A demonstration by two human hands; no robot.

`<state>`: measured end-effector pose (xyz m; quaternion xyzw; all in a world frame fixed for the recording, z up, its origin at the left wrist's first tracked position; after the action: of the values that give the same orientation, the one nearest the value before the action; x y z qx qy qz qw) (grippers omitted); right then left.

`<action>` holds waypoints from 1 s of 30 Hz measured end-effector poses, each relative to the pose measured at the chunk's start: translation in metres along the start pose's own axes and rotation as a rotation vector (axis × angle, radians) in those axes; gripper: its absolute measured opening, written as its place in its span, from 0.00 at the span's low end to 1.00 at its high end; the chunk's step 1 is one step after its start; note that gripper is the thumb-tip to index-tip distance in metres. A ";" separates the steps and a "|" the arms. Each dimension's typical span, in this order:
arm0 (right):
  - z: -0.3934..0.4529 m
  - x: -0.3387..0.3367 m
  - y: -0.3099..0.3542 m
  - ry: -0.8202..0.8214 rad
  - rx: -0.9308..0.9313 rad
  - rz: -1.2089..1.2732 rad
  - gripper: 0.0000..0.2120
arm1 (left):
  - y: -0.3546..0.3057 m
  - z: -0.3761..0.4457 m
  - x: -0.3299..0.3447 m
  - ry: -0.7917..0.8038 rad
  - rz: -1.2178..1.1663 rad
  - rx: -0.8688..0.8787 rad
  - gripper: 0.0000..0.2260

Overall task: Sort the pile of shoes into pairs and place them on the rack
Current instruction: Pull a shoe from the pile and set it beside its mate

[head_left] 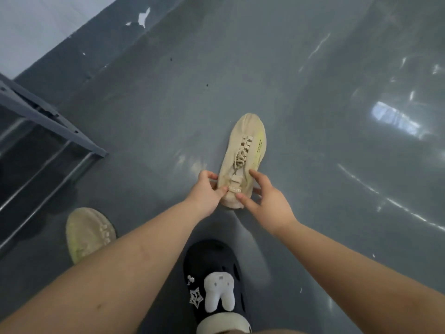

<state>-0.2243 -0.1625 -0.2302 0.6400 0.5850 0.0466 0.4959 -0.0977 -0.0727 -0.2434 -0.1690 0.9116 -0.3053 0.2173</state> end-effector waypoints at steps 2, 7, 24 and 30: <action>0.001 0.012 0.016 -0.013 0.028 0.227 0.41 | 0.007 -0.010 -0.014 -0.008 -0.114 -0.001 0.19; 0.005 0.058 0.059 0.115 0.095 0.395 0.51 | 0.039 -0.047 -0.068 -0.107 -0.368 0.011 0.22; -0.046 0.182 0.098 0.657 0.024 -0.263 0.50 | 0.200 -0.150 -0.135 -0.451 -0.062 -0.113 0.25; -0.052 0.188 0.091 0.666 0.010 -0.514 0.59 | 0.250 -0.154 -0.121 -0.287 -0.508 -0.487 0.39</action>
<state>-0.1350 0.0332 -0.2394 0.4256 0.8543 0.1231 0.2720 -0.1155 0.2443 -0.2549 -0.4774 0.8468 -0.0970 0.2137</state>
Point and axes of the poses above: each hand's wrist, its own z-axis towards the middle knuckle, its own x-axis out of the palm, y = z × x, the point moved 3 cm from there along z, towards the middle knuckle, and after that the axes turned 1 degree about y, right-handed, at the moved point
